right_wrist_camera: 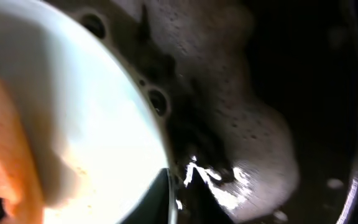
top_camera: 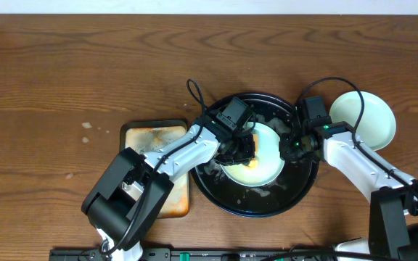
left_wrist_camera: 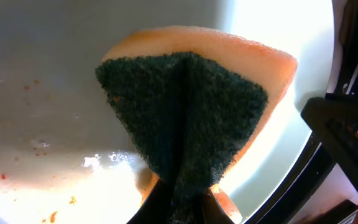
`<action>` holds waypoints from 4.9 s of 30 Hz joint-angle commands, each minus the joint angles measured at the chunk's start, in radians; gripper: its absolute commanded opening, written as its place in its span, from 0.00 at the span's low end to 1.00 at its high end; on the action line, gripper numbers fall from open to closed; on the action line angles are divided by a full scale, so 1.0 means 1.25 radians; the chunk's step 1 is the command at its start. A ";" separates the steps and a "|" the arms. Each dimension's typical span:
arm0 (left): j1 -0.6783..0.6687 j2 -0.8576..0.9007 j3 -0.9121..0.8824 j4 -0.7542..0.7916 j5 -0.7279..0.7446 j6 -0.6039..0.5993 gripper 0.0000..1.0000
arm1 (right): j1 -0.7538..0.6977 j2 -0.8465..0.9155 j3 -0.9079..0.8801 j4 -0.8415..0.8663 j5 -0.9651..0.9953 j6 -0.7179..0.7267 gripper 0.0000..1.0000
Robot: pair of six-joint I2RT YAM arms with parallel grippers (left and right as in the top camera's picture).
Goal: Clean dirty plates on tray and stack at the side
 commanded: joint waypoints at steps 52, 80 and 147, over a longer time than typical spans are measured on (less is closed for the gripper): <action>-0.036 0.079 0.109 -0.013 -0.009 -0.035 0.09 | -0.002 0.050 -0.044 0.038 0.061 0.049 0.01; 0.147 0.067 0.189 -0.352 -0.076 0.067 0.08 | -0.002 0.049 -0.043 0.062 0.062 0.024 0.01; 0.399 -0.352 -0.069 -0.472 -0.360 0.168 0.88 | -0.053 -0.046 -0.014 0.053 -0.112 -0.161 0.24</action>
